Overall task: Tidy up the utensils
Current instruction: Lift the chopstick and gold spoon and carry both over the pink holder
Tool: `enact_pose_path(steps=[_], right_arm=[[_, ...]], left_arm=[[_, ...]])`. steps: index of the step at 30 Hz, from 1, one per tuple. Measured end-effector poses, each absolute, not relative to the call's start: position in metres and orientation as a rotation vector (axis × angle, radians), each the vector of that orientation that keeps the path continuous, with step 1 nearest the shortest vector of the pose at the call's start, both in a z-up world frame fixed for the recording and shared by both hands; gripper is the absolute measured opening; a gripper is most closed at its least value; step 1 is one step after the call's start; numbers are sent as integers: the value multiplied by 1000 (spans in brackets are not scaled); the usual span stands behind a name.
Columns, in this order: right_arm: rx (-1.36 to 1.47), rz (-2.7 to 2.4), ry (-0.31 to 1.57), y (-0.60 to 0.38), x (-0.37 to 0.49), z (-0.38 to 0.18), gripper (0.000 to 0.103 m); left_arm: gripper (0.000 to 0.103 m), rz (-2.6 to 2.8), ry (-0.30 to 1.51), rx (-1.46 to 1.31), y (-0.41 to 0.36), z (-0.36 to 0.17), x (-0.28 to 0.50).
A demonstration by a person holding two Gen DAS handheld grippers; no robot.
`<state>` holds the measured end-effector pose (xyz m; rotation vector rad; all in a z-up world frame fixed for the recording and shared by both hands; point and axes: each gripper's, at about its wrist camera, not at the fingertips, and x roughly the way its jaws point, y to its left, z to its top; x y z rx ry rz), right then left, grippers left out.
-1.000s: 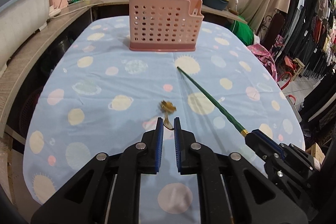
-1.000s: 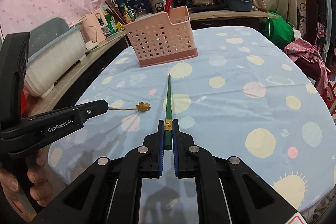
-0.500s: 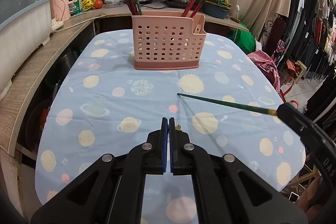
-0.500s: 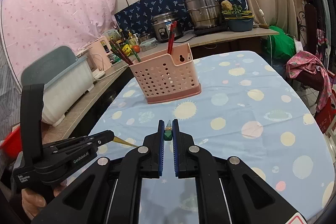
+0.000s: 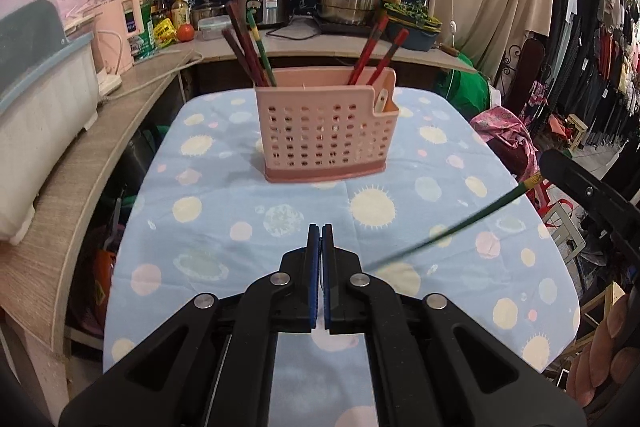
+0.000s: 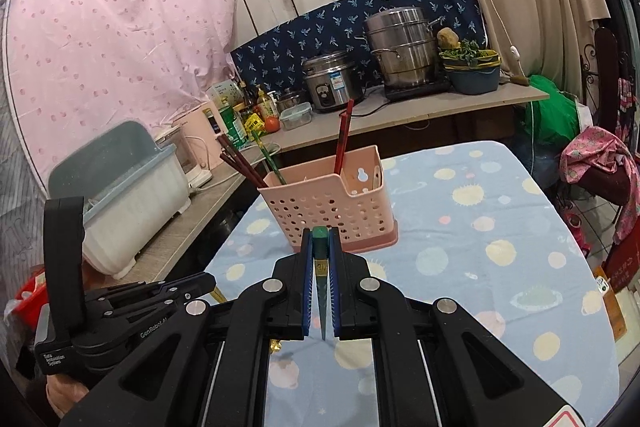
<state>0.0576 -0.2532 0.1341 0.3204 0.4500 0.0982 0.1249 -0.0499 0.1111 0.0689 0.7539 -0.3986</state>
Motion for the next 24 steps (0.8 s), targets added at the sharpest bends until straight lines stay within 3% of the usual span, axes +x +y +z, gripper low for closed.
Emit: enact_pose_path(steps=[24], right_arm=[[388,118,178,-284,175,259,7]], left_arm=[[1,-344,525,91,-81,234,235]])
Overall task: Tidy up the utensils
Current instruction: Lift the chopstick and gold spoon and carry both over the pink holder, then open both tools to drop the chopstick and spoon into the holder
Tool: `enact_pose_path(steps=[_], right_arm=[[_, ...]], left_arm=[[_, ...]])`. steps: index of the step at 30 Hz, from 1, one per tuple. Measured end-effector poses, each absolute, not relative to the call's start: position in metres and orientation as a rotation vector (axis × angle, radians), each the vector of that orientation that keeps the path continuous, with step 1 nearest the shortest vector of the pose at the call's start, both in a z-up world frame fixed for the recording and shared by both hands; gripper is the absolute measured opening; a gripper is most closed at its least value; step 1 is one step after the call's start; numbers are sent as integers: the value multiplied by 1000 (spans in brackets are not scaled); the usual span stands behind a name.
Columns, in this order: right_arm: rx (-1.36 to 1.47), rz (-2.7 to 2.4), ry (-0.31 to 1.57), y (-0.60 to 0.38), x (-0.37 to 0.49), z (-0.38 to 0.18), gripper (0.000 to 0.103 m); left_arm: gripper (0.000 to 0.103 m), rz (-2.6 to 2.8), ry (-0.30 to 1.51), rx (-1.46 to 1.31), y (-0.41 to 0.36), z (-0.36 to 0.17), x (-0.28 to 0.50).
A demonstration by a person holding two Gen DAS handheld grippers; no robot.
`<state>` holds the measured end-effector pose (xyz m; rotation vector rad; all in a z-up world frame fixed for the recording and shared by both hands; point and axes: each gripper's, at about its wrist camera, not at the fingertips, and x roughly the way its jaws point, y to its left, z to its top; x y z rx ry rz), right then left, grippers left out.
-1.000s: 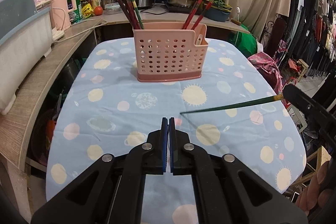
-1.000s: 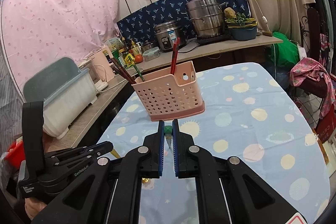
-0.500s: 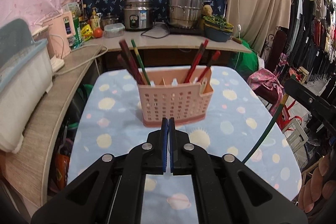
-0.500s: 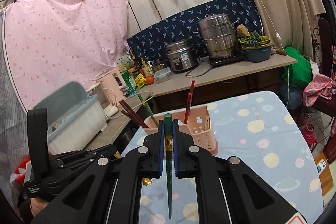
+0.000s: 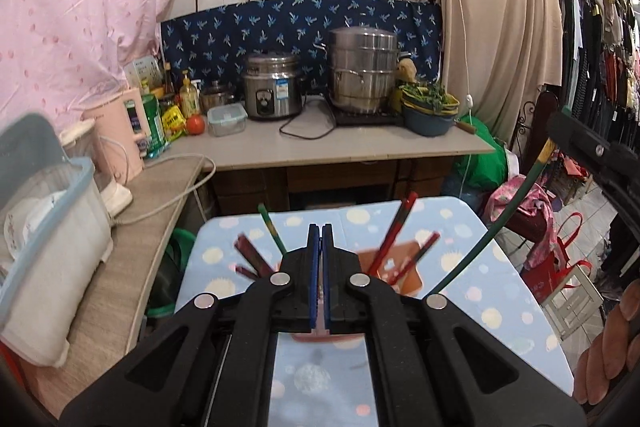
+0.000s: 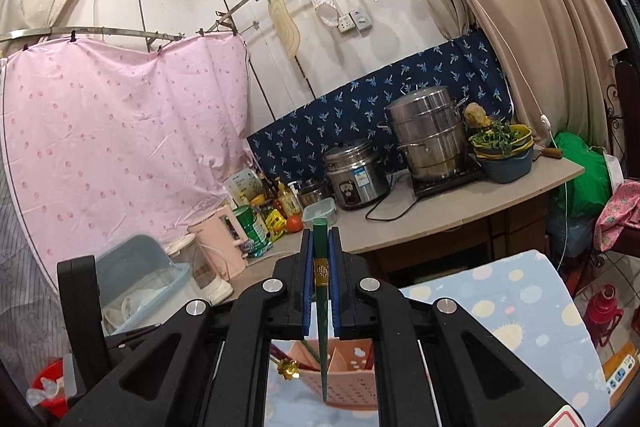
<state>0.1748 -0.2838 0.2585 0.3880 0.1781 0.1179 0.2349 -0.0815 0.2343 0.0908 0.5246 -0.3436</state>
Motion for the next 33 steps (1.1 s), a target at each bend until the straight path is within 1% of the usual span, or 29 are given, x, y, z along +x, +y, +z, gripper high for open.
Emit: enact_pose_path(steps=[3,7,14,20,33], right_arm=[[382,96,159,-284,191,265,7],[362,73,169,-280,212,260,7],[328,60,281,-273,246,216,7],[311,59,362,-266,260,185,7],[247,60,449,-250,268,158,8]], left_arm=[[1,-329,509,97,-86,237,249],[1,-317,511,104,-90,231,267],[1,-299,557,92,-91,203,288],[1,-293,594,93,-90,180,297],[1,-288,650,106,-97,148,308]])
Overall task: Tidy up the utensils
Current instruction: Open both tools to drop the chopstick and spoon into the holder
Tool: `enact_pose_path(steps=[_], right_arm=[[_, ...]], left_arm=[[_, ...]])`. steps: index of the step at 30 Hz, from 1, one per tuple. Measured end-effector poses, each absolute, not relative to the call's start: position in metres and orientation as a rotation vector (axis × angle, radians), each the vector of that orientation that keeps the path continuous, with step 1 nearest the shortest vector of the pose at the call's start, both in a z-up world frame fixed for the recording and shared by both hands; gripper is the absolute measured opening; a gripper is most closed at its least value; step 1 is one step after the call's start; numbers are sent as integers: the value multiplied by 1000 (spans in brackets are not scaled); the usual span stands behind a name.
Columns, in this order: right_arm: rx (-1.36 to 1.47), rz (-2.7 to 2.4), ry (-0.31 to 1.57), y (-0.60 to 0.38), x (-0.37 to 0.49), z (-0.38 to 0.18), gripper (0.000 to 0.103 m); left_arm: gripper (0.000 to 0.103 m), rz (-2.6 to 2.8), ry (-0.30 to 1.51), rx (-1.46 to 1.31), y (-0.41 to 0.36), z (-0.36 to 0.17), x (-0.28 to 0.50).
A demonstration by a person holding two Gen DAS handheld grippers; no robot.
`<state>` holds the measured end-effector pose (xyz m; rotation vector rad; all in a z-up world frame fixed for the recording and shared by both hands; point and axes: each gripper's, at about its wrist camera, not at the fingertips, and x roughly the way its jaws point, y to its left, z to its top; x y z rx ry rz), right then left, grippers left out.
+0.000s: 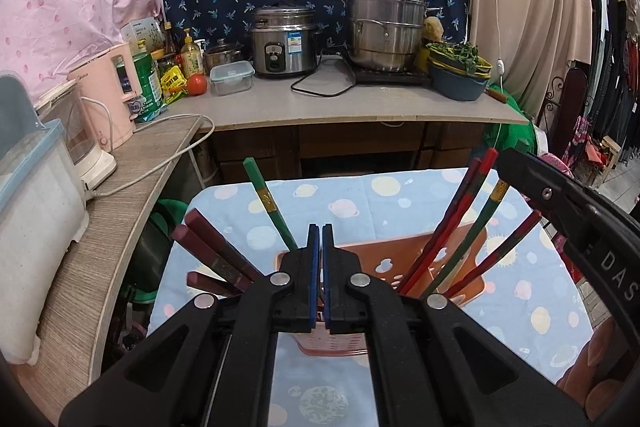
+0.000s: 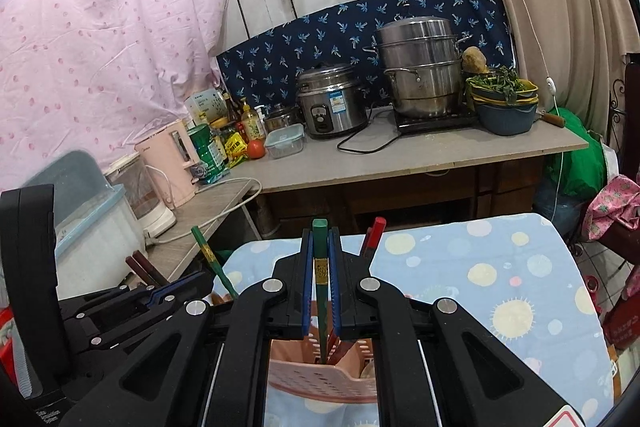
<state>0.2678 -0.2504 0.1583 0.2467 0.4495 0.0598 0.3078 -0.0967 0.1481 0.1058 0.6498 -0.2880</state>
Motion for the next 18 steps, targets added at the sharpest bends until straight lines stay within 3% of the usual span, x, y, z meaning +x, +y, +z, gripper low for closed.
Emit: enact_pose_path(steps=[6,10,18], right_arm=[[257,58,444,-254,259,161,12],[262,64,423,-258,247,166,18],[269,84,420,-258,217,169,22]], left_arm=[[5,-281,630,94,-94,150,303],[20,-273,609,82,-89,156,294],[21,-277,608,75,-84,160,273]])
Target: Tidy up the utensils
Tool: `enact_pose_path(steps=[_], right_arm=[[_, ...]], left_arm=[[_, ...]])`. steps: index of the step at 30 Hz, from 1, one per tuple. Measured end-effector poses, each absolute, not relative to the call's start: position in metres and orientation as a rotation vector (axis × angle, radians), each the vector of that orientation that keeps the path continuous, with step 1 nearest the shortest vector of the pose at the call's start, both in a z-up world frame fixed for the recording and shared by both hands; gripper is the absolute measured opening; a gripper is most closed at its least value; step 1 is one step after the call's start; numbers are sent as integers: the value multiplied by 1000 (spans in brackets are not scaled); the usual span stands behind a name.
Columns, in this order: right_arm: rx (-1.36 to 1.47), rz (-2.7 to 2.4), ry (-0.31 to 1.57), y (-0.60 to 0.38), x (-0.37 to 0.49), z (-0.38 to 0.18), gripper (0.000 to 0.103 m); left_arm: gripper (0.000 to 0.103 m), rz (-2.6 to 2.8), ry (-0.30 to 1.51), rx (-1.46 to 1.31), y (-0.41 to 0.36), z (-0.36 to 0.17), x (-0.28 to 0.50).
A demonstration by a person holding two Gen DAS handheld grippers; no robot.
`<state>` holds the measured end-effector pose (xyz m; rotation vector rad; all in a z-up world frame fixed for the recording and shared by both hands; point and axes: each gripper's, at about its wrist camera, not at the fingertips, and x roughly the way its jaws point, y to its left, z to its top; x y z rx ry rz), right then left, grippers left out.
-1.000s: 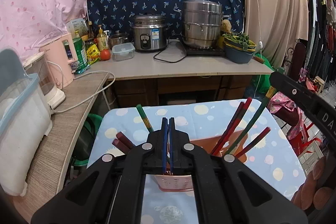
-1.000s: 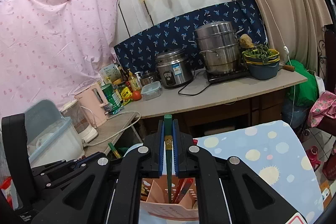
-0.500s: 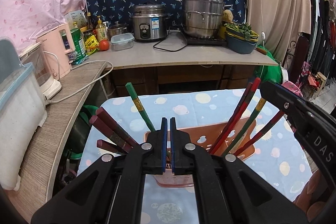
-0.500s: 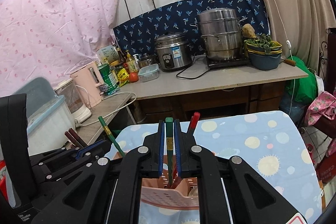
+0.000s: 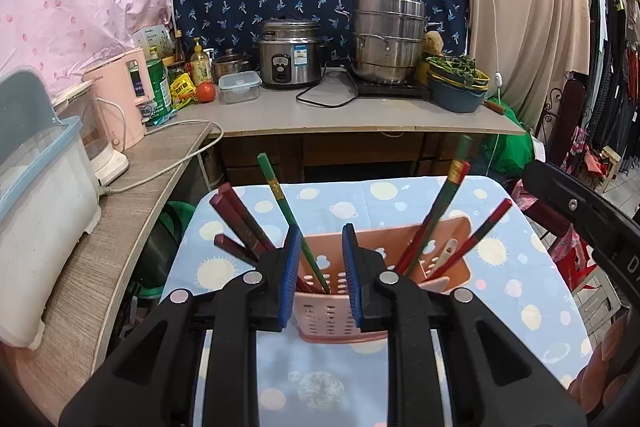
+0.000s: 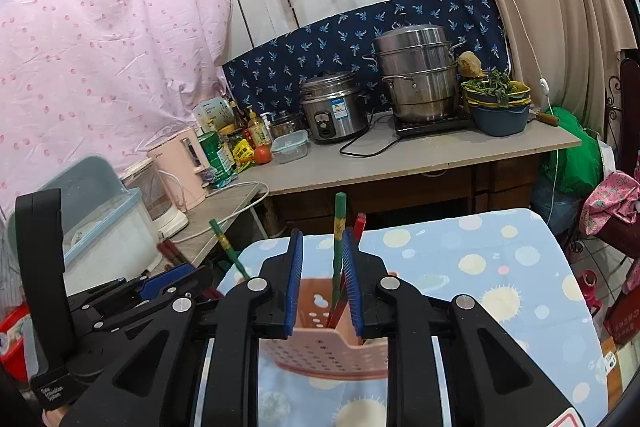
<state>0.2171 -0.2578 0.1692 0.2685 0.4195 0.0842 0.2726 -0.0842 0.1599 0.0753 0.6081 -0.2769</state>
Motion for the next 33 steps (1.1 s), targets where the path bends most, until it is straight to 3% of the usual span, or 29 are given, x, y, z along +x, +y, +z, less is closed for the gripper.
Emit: enact_pose_path(steps=[13,25,33], right_arm=[[201,59,448,-241,156,152,33],[142,14,518,-222,114,124,35],[182,-29,557,-221,99,107,46]], left_arm=[[40,-238,609,80,-74,154,222],[40,-213,659,80,-65,129,183],[41,-198,687,80,-60,114,165]])
